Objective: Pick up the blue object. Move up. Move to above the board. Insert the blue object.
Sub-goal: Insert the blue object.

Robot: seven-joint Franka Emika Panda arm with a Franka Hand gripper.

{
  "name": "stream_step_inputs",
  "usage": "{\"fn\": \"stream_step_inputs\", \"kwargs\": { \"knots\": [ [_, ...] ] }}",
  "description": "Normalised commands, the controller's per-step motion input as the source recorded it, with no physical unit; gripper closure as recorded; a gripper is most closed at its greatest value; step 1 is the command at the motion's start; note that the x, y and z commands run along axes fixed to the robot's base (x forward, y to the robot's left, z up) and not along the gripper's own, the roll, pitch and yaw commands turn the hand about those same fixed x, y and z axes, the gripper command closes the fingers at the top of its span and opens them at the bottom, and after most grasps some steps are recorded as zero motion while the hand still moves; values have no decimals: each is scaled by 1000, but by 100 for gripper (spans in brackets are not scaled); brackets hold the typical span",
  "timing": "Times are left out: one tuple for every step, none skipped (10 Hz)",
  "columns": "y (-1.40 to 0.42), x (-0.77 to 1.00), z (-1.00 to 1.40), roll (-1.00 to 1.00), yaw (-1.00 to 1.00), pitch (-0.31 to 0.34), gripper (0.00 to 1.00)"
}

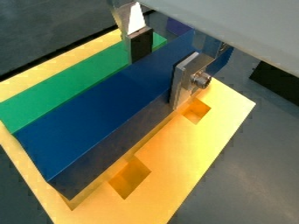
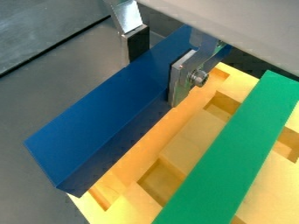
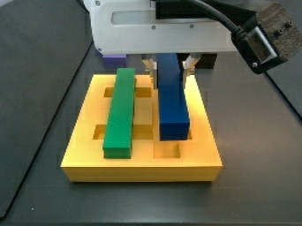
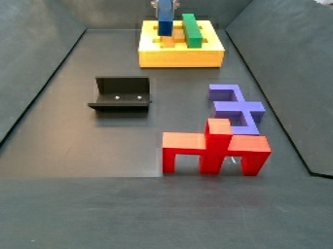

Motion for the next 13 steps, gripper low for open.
{"fn": "stream_step_inputs", "kwargs": {
  "knots": [
    [-86,0,-20,1,0,-3,100],
    [-217,0,-166,39,0,-51,100],
    [-237,34,-477,176,0,-106,100],
    [-114,43,-589,316,20,-111,100],
    [0,34,-509,383,29,-53,100],
    [0,9,-426,386,31,-21,100],
    [11,0,-326,284,0,0,100],
    [0,0,-246,110,0,0,100],
    [0,0,-140,0,0,0,100],
    [0,0,-91,0,0,-7,100],
    [0,0,-83,-23,0,-11,100],
    [0,0,-94,-23,0,-26,100],
    [0,0,-223,-54,0,-64,100]
  ]
}}
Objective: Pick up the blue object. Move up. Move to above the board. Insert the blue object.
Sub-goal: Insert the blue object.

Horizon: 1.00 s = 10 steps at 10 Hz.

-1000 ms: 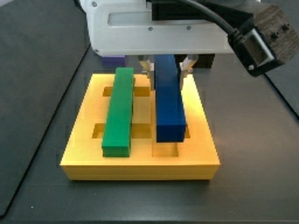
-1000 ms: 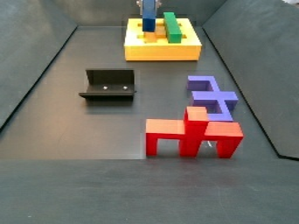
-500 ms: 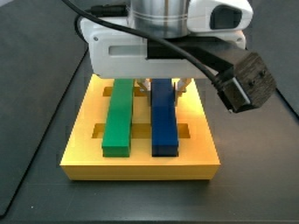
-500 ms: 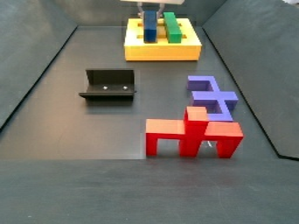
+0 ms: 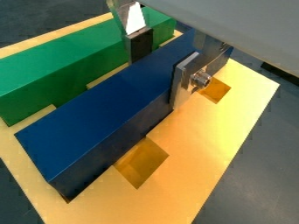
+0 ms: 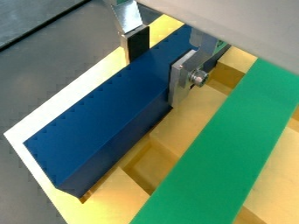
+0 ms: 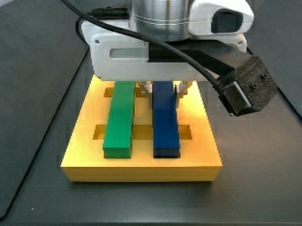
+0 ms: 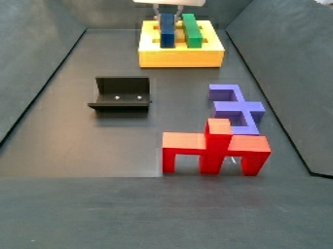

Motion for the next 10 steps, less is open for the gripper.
{"fn": "stream_step_inputs", "kwargs": {
  "knots": [
    [0,-23,-263,-24,197,-64,100],
    [0,43,-303,-76,54,-44,100],
    [0,9,-254,-34,14,-41,100],
    [0,0,-209,-36,0,-34,100],
    [0,0,-166,-23,0,-29,100],
    [0,0,-111,-36,0,-20,100],
    [0,0,-123,-37,0,-26,100],
    [0,0,-103,-36,0,-16,100],
    [0,0,-97,-47,0,-10,100],
    [0,0,-94,-49,0,-6,100]
  ]
}}
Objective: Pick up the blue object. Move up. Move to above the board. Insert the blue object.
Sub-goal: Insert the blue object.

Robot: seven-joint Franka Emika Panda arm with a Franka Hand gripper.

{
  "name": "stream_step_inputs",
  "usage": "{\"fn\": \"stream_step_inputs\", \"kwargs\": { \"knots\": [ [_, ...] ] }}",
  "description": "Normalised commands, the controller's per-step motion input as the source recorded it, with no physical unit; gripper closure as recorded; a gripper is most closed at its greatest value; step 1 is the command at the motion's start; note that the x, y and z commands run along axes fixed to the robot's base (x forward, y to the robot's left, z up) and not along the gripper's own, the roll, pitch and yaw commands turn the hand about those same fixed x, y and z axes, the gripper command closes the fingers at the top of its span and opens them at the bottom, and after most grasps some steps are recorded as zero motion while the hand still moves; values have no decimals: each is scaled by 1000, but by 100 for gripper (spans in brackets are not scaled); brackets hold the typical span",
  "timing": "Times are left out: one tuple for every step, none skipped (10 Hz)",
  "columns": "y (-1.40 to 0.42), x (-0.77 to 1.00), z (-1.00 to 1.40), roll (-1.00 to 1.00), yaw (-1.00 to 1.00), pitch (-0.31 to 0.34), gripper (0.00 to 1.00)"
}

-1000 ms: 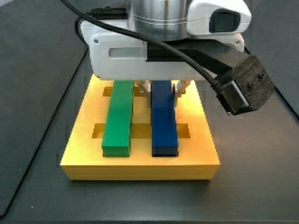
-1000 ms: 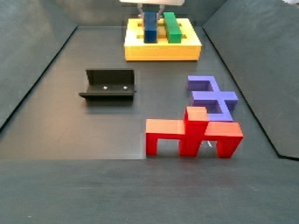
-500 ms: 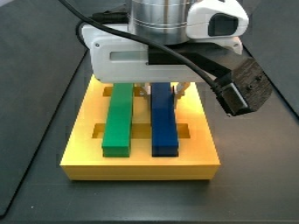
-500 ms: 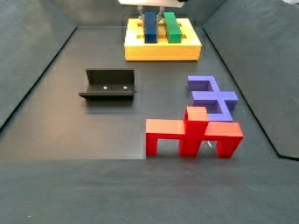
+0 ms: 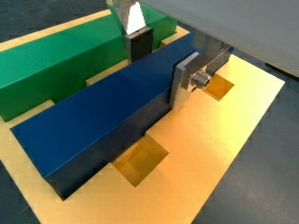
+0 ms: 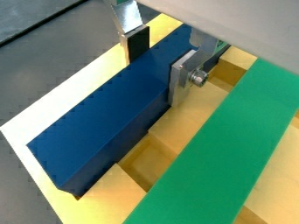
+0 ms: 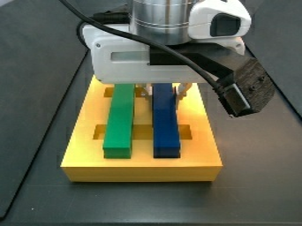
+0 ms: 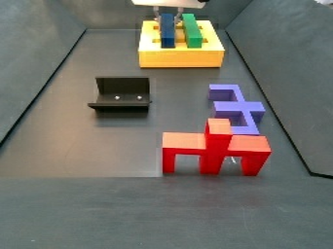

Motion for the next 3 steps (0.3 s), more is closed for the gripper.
{"fn": "stream_step_inputs", "kwargs": {
  "knots": [
    [0,0,-89,-53,0,-6,100],
    [0,3,-49,-21,0,0,100],
    [0,0,0,0,0,0,100]
  ]
}}
